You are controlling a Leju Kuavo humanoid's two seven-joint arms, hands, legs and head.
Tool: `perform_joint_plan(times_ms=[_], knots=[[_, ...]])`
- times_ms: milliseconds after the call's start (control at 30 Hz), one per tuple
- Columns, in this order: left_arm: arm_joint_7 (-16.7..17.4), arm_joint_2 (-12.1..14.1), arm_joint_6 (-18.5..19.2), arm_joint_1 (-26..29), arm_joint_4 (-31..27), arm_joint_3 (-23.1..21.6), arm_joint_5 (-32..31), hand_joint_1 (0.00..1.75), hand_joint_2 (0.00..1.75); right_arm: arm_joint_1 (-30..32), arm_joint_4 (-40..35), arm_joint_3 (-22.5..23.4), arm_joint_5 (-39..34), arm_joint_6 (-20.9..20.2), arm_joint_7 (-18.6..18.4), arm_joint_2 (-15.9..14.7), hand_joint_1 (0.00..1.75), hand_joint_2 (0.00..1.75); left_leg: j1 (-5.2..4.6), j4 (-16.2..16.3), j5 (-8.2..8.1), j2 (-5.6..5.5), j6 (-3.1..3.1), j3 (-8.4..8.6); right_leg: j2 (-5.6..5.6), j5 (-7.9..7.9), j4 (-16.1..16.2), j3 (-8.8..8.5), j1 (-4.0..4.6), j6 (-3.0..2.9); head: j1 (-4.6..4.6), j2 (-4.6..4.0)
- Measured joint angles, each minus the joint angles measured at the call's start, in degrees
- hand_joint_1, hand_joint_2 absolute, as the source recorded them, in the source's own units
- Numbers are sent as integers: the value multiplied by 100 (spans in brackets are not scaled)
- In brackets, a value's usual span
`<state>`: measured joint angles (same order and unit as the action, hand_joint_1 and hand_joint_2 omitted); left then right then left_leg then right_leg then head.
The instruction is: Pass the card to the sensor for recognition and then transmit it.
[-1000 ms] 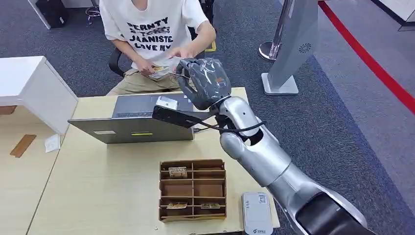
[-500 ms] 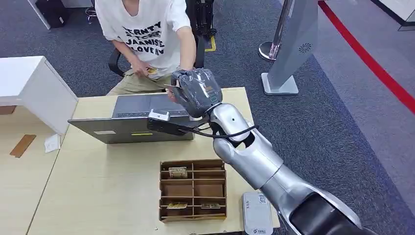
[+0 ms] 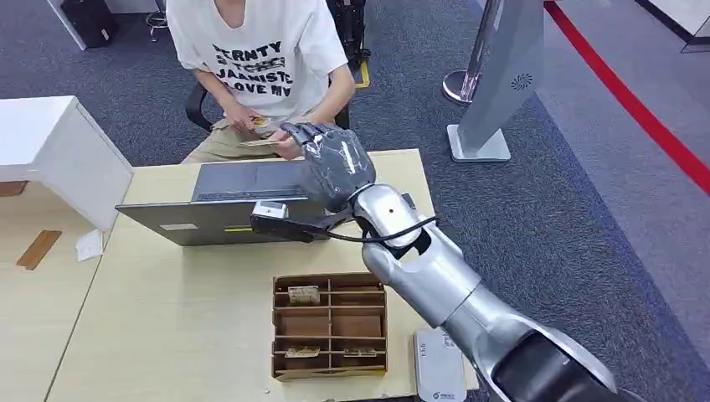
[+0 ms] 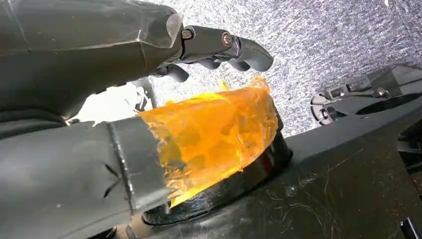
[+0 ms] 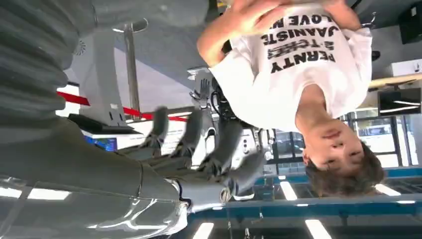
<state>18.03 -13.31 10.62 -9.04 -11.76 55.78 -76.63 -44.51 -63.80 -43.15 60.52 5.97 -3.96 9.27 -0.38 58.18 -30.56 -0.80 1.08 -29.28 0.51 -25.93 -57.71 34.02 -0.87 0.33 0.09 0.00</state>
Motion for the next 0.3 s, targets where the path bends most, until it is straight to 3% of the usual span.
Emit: perform_joint_plan(times_ms=[100, 300], knots=[[-15, 0, -15, 7, 0, 0, 39, 0, 0, 140, -48, 15, -160, 138, 86, 4, 0, 175, 0, 0, 0, 0, 0, 0, 0, 0, 0, 0, 0, 0, 0, 0], [-72, 0, -103, 60, 0, 7, 149, 0, 0, 808, -570, 266, -799, 806, 467, 4, 0, 175, -1, 0, -2, 0, 0, -1, 0, -4, 1, 1, 0, 1, 2, 0]])
